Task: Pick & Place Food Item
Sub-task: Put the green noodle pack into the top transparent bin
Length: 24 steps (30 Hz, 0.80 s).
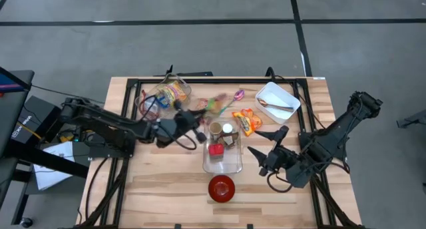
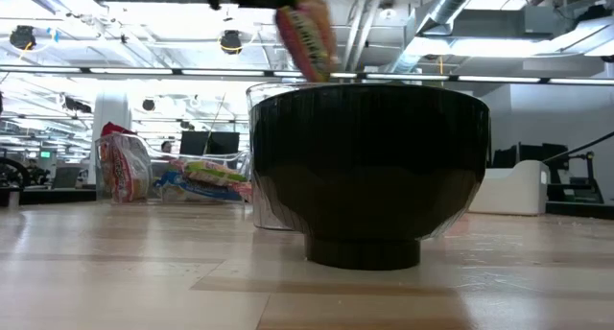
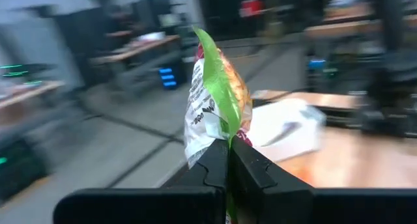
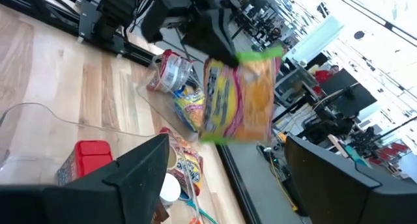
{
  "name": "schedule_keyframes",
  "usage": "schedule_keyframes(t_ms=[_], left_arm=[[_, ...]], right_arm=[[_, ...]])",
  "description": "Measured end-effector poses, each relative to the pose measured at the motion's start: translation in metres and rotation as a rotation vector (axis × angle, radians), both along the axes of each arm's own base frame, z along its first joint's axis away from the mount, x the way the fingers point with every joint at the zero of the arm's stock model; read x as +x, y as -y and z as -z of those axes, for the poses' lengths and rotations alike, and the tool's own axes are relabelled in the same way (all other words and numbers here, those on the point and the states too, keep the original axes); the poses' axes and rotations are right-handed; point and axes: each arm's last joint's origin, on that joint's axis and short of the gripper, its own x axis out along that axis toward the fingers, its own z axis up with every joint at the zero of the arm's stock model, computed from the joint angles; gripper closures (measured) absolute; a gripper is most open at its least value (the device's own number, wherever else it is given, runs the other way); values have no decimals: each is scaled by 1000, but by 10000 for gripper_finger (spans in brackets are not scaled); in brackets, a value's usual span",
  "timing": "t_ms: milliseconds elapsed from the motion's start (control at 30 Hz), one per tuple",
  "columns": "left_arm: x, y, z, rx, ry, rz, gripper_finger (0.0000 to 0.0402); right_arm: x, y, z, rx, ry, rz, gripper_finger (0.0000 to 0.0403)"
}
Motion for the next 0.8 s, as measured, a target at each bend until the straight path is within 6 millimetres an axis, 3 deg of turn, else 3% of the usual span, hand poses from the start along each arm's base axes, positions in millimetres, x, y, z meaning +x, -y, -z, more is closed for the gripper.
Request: schedule_keyframes(t_ms=[100, 367, 800], left_arm=[[-19, -3, 0, 21, 3, -133, 401], [-72, -27, 4, -99, 188, -250, 401], [-131, -68, 58, -234, 574, -406, 401]], right_arm=[[0, 0, 0, 3, 2, 1, 104], [0, 1, 0, -4, 14, 23, 104], [0, 1, 0, -4, 14, 23, 104]])
